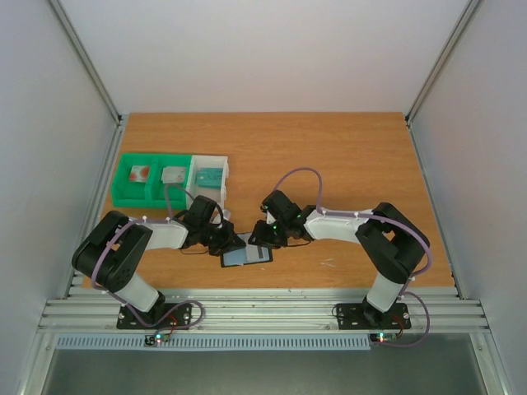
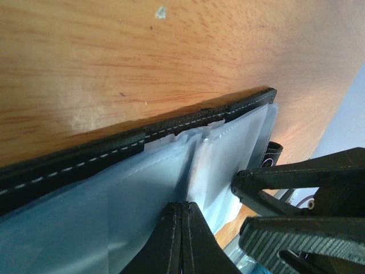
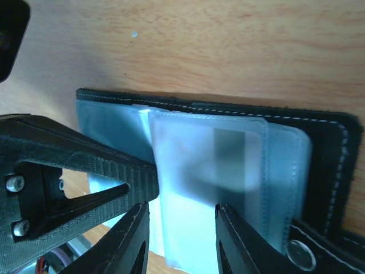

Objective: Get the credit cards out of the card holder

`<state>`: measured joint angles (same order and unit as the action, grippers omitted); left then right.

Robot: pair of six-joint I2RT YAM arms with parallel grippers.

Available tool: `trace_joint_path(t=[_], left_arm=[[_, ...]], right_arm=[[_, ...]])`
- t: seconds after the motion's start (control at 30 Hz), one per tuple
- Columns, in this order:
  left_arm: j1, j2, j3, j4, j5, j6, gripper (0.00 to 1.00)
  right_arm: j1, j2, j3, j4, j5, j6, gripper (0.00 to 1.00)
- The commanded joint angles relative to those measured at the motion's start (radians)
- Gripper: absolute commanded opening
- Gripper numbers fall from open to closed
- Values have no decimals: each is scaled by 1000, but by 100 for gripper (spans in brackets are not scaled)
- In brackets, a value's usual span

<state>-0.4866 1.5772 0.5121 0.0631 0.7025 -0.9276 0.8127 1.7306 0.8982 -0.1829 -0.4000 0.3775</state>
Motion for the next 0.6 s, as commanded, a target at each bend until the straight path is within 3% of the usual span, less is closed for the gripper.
trace_joint_path(t=[0.0,0.33,0.57], left_arm=[[-1,2,-8,8,-24,11,1],[-1,-11,-1,-22,-34,32,1],[-1,-9,-4,-20,-34,32,1]], right_arm=[[-14,-33,-26,83,-54,34,34],[-20,-43,16,-99,138,-72,34],[-20,31,33,-108,131,-80,34]])
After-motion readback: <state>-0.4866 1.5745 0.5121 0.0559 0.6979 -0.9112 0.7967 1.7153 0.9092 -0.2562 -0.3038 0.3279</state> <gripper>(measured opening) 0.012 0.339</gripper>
